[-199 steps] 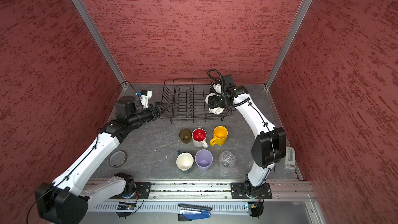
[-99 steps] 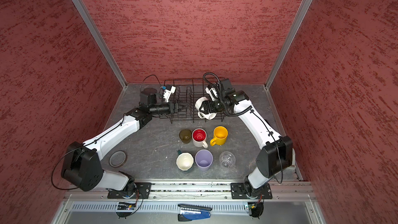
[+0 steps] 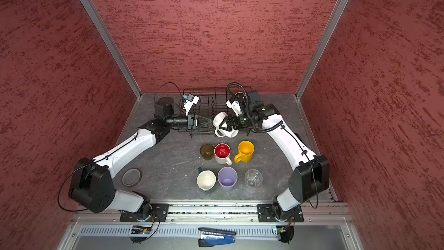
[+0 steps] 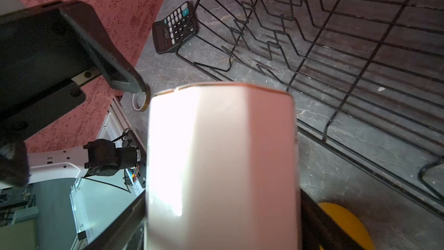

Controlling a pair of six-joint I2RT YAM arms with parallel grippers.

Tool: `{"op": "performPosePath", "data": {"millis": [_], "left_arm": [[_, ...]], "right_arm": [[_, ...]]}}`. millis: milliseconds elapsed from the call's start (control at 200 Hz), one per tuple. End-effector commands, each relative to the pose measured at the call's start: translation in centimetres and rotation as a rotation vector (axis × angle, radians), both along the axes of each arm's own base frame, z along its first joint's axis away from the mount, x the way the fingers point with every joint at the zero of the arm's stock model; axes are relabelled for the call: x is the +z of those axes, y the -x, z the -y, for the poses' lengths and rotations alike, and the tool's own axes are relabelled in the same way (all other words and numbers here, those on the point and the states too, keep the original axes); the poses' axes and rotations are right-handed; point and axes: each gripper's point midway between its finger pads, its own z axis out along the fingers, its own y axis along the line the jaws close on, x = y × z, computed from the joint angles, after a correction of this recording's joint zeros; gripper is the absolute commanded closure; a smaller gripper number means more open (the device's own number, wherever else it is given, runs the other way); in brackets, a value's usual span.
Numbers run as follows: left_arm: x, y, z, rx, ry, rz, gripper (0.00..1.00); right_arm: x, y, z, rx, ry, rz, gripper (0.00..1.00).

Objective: Load the cups into the dish rack

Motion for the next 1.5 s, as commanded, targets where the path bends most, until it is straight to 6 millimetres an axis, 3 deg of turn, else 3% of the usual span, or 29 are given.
{"op": "performPosePath", "data": {"millis": [0,656,972,1192,1353,1498], "left_arm": [[1.0,0.4,-1.0,-0.027,0.023,0.105,0.29],[-0.8,0.5,0.7,-0.174,0.065,0.03,0.26],[-0.9,1.9,1.7,-0.256,0.083,0.014,0.28],[-0.8,3.0,1.8,-0.322,0.099,-0.011,0.4],[-0.6,3.4,1.9,-0.359,0.11,-0.029,0.68],[-0.2,3.7,1.9,-0.377,0.12,-0.033,0.77]], "right_arm": [[3.8,0.8,-1.2,0.073,-0.114,0.102,1.0],[4.3,2.6,-3.0,0.167,-0.17,0.095,1.0],[4.1,2.9,-3.9,0.201,-0.201,0.075,1.0],[4.1,2.9,-4.3,0.217,-0.223,0.063,1.0],[3.9,3.0,-4.6,0.225,-0.231,0.054,1.0],[3.8,2.9,-4.8,0.222,-0.233,0.046,1.0]]}}
